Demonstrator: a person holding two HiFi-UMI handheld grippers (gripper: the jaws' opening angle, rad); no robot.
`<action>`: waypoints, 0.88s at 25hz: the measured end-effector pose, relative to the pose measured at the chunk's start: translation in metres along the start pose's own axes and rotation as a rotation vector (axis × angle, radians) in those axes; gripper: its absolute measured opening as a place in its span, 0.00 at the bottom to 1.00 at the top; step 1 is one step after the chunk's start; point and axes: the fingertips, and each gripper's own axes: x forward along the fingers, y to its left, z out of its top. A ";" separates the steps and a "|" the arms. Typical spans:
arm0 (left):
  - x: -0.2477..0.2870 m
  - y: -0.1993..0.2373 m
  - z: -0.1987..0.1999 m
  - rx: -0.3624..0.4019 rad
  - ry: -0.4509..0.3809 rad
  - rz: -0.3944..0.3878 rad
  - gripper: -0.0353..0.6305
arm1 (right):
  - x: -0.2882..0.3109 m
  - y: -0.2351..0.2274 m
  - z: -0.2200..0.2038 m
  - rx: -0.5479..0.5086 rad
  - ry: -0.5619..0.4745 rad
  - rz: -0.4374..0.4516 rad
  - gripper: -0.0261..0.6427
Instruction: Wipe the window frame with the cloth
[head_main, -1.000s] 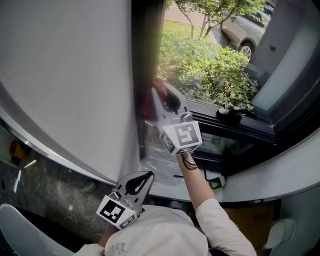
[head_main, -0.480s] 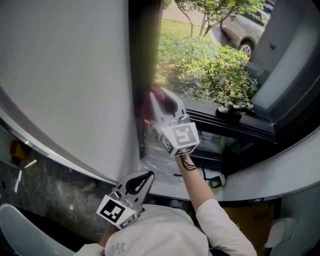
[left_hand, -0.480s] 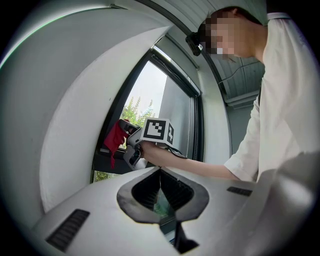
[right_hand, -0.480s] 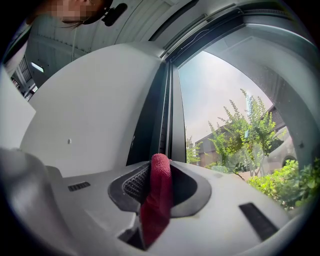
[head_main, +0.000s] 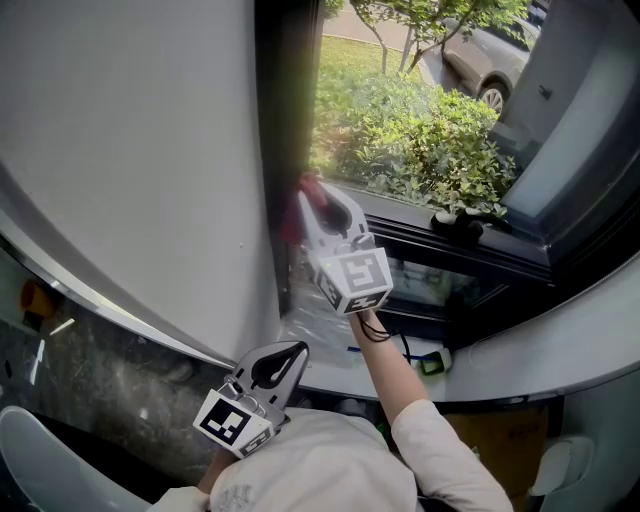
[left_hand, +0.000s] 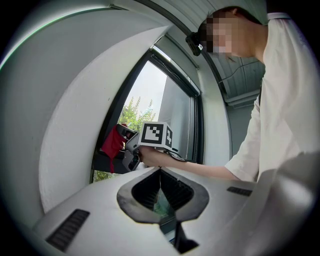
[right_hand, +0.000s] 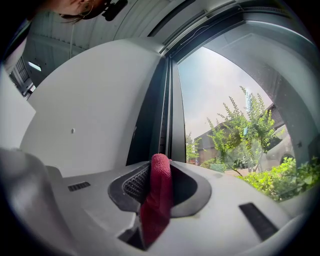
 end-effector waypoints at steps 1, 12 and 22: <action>0.000 0.000 0.000 0.000 0.001 0.000 0.07 | 0.000 0.000 -0.001 -0.006 0.003 -0.002 0.17; 0.002 0.000 -0.002 -0.003 0.003 0.000 0.07 | -0.001 0.002 -0.008 -0.025 0.043 -0.008 0.17; 0.007 0.001 -0.003 -0.005 0.001 -0.004 0.07 | -0.003 0.001 -0.015 -0.042 0.098 -0.019 0.17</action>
